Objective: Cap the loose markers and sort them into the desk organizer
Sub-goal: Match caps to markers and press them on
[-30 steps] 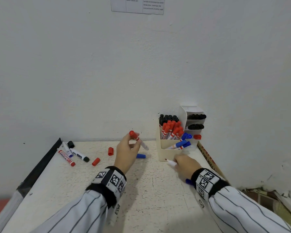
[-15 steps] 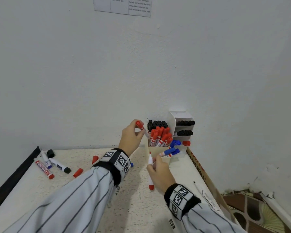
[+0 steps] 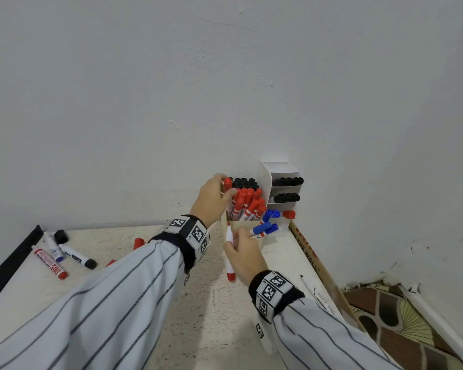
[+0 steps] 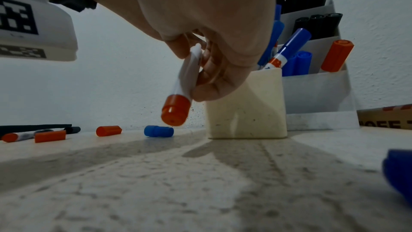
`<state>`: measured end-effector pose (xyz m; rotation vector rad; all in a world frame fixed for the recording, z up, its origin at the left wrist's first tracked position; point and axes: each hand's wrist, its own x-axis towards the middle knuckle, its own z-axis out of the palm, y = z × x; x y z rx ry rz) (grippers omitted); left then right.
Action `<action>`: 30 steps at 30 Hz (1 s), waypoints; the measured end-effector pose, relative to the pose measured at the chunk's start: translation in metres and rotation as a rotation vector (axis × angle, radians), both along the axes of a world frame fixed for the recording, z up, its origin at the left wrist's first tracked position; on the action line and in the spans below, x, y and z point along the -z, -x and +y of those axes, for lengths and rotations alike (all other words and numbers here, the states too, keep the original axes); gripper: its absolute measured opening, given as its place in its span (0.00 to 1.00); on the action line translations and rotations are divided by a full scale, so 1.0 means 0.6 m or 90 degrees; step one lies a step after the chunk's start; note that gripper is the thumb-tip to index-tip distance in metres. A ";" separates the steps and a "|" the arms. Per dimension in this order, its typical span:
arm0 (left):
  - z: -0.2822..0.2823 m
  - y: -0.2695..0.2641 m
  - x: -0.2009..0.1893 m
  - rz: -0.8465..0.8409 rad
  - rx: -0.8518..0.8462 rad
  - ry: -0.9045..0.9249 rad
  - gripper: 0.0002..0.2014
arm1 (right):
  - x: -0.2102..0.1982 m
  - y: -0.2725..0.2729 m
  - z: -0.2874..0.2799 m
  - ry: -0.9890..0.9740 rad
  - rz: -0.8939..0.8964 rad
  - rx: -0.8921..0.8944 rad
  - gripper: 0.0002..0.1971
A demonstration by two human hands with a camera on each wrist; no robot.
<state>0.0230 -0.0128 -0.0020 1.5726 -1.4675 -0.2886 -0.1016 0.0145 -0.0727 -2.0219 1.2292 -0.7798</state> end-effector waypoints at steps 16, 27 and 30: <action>-0.011 -0.022 0.051 -0.300 -0.077 -0.110 0.19 | 0.007 0.015 -0.014 0.013 -0.061 0.021 0.05; 0.099 -0.169 0.119 -0.287 -0.313 -0.540 0.19 | 0.000 -0.007 -0.010 -0.015 -0.002 -0.109 0.08; 0.133 -0.205 0.138 -0.304 -0.299 -0.575 0.17 | 0.001 -0.020 -0.006 -0.042 0.011 -0.119 0.09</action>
